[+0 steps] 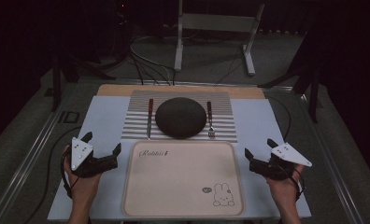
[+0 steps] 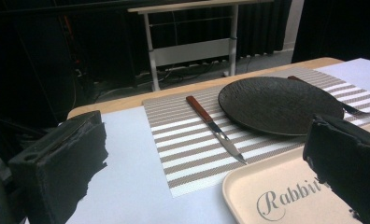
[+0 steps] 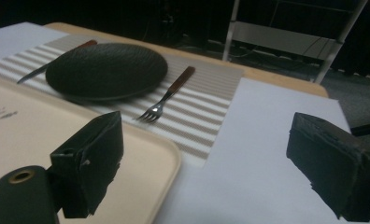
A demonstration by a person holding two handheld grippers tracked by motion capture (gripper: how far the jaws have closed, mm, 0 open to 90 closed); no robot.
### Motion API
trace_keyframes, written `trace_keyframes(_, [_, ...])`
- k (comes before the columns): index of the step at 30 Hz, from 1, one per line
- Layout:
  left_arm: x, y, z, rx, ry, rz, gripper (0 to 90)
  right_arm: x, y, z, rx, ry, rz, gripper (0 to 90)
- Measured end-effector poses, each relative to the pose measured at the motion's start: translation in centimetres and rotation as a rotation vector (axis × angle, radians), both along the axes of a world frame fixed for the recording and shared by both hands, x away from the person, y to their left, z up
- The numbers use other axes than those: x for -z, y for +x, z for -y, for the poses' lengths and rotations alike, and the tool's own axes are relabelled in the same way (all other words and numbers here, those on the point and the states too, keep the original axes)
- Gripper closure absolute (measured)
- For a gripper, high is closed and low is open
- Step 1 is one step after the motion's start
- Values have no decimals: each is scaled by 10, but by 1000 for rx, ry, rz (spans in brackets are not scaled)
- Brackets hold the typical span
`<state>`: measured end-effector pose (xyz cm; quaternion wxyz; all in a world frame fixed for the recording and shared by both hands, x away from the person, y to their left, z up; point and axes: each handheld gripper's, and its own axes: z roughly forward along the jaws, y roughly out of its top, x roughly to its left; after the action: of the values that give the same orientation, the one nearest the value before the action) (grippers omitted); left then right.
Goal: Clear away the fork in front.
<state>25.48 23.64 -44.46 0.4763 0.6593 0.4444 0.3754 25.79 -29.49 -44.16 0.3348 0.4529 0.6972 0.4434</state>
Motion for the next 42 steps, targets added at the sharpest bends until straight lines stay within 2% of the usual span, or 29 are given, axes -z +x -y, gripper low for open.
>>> trace_keyframes(8, [2,1,0,-9,13,-3,0,-21,11,5,23,-24,6,106])
trace_keyframes(15, [3,2,-1,-27,13,-3,0,-40,26,-3,19,-50,17,107])
trace_keyframes(18, [5,2,0,-30,20,-4,0,-46,33,-7,20,-46,5,107])
trace_keyframes(23, [6,4,0,-31,21,-8,0,-50,39,-12,15,-48,0,107])
trace_keyframes(24, [7,5,-1,-36,15,-9,0,-52,47,-19,10,-42,-13,107])
trace_keyframes(29, [7,4,-1,-39,10,-6,0,-54,54,-26,2,-35,-23,107])
trace_keyframes(31, [7,4,-1,-38,11,-4,0,-56,63,-34,-3,-36,-29,108])
trace_keyframes(42, [8,3,3,-31,21,-3,0,-70,87,-46,10,-8,-33,109])
